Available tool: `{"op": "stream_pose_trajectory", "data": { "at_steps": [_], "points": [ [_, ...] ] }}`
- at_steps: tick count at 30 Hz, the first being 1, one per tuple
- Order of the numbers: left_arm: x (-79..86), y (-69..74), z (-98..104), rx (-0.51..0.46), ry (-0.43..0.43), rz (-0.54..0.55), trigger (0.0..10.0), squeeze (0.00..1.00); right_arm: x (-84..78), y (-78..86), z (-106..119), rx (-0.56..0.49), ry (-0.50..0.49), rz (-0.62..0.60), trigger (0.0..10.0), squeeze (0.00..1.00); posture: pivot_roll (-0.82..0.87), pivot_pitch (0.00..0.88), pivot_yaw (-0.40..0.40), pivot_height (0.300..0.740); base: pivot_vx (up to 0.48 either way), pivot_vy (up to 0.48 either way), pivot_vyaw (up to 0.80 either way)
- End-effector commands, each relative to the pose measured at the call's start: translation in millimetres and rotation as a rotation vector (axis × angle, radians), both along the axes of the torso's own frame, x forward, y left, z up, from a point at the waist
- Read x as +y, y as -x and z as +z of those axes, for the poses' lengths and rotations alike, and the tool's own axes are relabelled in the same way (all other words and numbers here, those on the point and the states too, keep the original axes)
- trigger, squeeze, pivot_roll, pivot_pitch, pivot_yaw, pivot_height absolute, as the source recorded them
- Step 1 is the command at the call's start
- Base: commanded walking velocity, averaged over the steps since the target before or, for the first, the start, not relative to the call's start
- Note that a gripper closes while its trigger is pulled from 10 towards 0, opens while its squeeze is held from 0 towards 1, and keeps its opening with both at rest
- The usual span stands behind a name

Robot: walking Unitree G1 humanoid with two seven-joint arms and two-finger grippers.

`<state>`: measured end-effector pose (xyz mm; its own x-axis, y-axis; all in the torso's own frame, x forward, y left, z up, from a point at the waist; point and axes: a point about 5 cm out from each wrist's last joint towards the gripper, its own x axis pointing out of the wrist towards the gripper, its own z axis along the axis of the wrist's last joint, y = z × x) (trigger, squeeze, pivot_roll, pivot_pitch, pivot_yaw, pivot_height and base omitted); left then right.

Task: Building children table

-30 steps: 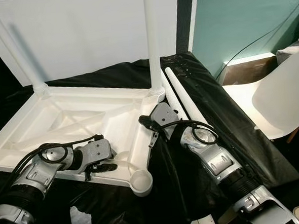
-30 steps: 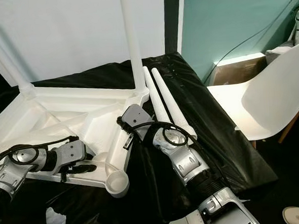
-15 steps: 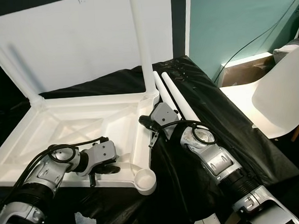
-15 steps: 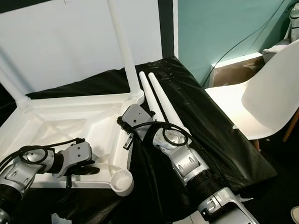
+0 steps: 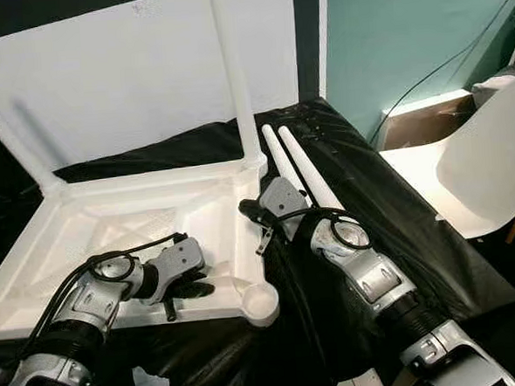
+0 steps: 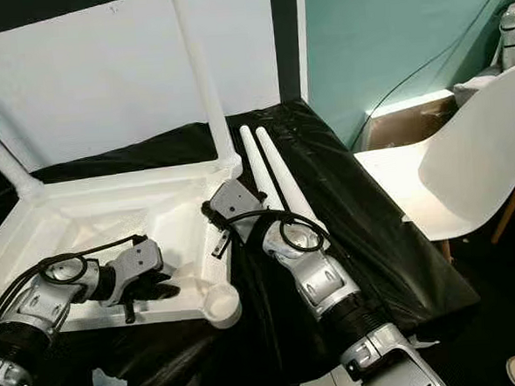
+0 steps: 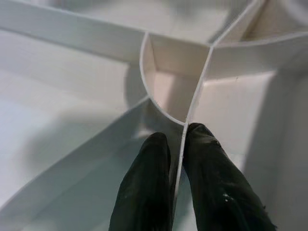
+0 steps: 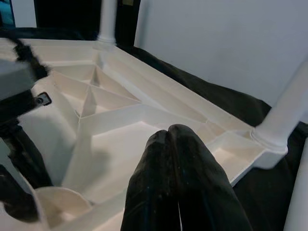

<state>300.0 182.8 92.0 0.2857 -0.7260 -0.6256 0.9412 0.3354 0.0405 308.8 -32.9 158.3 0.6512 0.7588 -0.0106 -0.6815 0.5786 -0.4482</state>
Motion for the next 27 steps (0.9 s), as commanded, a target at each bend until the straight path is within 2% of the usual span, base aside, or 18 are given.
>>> {"op": "stream_pose_trajectory", "data": {
  "at_steps": [1,5,10,11,13,14,17,18,20,22,23,24,25,27],
  "points": [
    [5.0,-3.7,-14.2,0.000,0.064,0.280,0.0,0.00,2.4,2.0,-1.4,0.006,-0.002,0.002,10.0,0.00,-0.01,0.000,0.054,0.740,0.000,0.000,0.00],
    [2.4,-8.1,-8.9,-0.001,0.109,0.308,0.0,0.00,2.0,2.4,-2.0,0.007,-0.003,0.000,10.0,0.00,-0.01,0.000,0.054,0.740,0.000,0.000,0.00],
    [0.7,-4.4,-13.5,-0.022,0.059,0.259,0.0,0.00,1.4,2.6,-2.5,0.008,-0.005,-0.008,10.0,0.00,-0.02,0.000,0.063,0.740,0.000,0.000,0.00],
    [0.0,-0.8,-15.5,-0.035,0.048,0.220,9.3,0.00,1.2,2.6,-2.7,0.008,-0.006,-0.010,10.0,0.00,-0.02,0.000,0.063,0.740,0.000,0.000,0.00],
    [0.0,-0.8,-15.5,-0.035,0.048,0.220,9.3,0.00,1.2,2.6,-2.7,0.008,-0.006,-0.010,10.0,0.00,-0.02,0.000,0.063,0.740,0.000,0.000,0.00],
    [0.4,1.1,-14.5,-0.070,0.041,0.186,10.0,0.43,1.1,2.3,-2.8,0.008,-0.005,-0.011,10.0,0.00,-0.02,0.000,0.064,0.740,0.000,0.000,0.00],
    [1.0,1.2,-13.2,-0.079,0.049,0.182,10.0,0.43,1.0,2.3,-2.9,0.008,-0.004,-0.012,10.0,0.00,-0.02,0.000,0.064,0.740,0.000,0.000,0.00],
    [1.1,2.1,-9.9,-0.072,0.086,0.171,10.0,1.00,1.0,2.2,-2.9,0.008,-0.004,-0.012,10.0,0.00,-0.02,0.000,0.063,0.740,0.000,0.000,0.00],
    [-1.0,4.5,-1.9,-0.084,0.144,0.130,10.0,1.00,0.5,1.9,-2.9,0.007,-0.003,-0.012,10.0,0.00,-0.02,0.000,0.061,0.740,0.000,0.000,0.00],
    [-2.5,5.8,1.8,-0.100,0.161,0.105,10.0,1.00,0.2,1.8,-3.0,0.007,-0.003,-0.013,10.0,0.00,-0.02,0.000,0.061,0.740,0.000,0.000,0.00],
    [-3.4,6.5,9.3,-0.129,0.196,0.086,10.0,0.11,-0.5,1.1,-2.0,0.003,-0.007,-0.021,10.0,0.00,-0.02,0.000,0.061,0.740,0.000,0.000,0.00],
    [-3.4,6.5,9.3,-0.129,0.196,0.086,10.0,0.11,-0.5,1.1,-2.0,0.003,-0.007,-0.021,10.0,0.00,-0.02,0.000,0.061,0.740,0.000,0.000,0.00],
    [-4.1,6.9,19.8,-0.172,0.249,0.071,10.0,0.00,-1.7,-0.2,-0.4,-0.005,-0.014,-0.037,10.0,0.00,-0.03,0.000,0.065,0.740,0.000,0.000,0.00],
    [-4.2,5.8,47.0,-0.271,0.400,0.104,10.0,0.00,-8.3,-7.1,3.6,-0.009,-0.046,-0.120,10.0,0.00,-0.04,0.000,0.068,0.740,0.000,0.000,0.00]
  ]
}}
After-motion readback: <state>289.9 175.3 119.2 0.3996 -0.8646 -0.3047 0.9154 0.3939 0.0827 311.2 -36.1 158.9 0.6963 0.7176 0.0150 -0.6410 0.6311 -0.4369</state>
